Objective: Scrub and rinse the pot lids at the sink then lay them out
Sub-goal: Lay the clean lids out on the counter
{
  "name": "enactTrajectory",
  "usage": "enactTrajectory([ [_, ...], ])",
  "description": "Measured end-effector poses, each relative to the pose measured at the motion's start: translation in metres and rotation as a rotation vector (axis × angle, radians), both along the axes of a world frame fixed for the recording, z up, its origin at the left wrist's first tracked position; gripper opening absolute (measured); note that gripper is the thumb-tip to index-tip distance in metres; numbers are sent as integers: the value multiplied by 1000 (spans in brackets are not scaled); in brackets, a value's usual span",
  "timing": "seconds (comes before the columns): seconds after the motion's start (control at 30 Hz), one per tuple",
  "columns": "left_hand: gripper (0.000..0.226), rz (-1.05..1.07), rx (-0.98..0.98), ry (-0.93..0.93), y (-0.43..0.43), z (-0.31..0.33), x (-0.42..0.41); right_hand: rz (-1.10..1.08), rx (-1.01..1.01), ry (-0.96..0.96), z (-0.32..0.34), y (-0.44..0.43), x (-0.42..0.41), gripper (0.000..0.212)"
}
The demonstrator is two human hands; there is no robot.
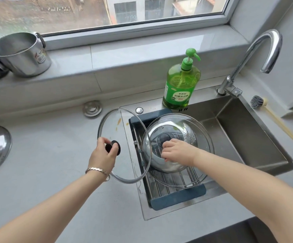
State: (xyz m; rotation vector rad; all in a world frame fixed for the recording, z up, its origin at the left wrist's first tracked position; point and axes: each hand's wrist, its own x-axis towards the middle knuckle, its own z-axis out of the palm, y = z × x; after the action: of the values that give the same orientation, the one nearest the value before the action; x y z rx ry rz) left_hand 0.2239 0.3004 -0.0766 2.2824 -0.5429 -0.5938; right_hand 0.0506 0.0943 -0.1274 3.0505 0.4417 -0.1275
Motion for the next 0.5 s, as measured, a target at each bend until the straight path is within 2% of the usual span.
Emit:
enactTrajectory([
  [0.17,14,51,0,18,8,-3,4,-11,144,-5,-3,-4,-2,36],
  [0.33,15,84,4,29,13,-5,17,68,58,38,13,-12,9,44],
  [0.5,16,69,104,-19,24,4,37,30,82,-102,50,-18,35,42],
])
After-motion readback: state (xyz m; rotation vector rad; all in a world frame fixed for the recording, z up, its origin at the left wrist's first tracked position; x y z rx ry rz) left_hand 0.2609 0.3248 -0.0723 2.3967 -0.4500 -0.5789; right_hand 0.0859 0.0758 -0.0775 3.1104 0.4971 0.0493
